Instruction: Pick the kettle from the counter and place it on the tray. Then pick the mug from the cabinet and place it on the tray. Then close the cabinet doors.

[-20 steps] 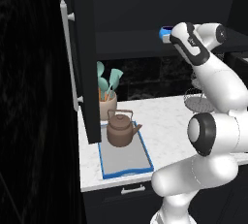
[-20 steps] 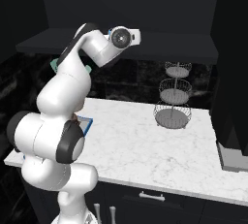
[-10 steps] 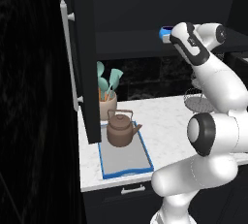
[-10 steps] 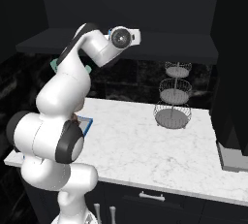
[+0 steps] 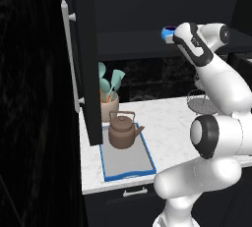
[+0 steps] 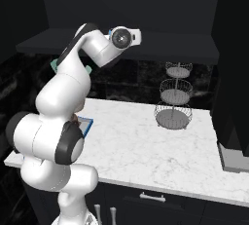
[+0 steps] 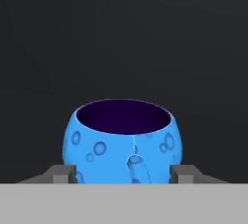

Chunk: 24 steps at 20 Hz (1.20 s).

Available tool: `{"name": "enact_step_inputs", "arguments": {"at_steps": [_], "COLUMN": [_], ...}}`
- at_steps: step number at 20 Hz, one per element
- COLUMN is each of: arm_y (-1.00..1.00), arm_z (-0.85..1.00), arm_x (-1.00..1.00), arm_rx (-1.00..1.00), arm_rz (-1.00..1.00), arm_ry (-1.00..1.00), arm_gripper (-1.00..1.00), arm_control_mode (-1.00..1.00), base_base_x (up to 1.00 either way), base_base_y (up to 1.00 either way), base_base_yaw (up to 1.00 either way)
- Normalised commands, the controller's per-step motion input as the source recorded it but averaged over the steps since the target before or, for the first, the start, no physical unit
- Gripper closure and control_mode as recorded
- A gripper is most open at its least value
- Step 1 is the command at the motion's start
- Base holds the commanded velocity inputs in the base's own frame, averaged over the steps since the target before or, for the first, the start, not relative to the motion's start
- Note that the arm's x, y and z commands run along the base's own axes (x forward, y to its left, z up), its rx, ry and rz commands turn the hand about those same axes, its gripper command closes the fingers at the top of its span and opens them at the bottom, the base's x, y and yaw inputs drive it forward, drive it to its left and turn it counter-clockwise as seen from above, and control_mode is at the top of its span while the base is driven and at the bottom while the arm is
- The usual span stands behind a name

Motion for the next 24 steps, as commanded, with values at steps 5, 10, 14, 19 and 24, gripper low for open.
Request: {"name": "enact_step_inputs", "arguments": {"at_steps": [5,10,14,19,24], "arm_y": [0.00,0.00,0.00,0.00,0.00], "arm_z": [0.00,0.00,0.00,0.00,0.01], "arm_x": [0.00,0.00,-0.09,-0.38,-0.62], "arm_rx": [0.00,0.00,0.00,0.00,-0.01], "arm_rz": [0.00,0.00,0.00,0.00,0.00], "arm_ry": [0.00,0.00,0.00,0.00,0.00], "arm_gripper": [1.00,1.00,1.00,1.00,1.00], "arm_control_mode": [-1.00,-1.00,-1.00,-1.00,-1.00], "base_base_x": [0.00,0.00,0.00,0.00,0.00], "base_base_y": [0.00,0.00,0.00,0.00,0.00], "base_base_yaw": [0.00,0.00,0.00,0.00,0.00]}}
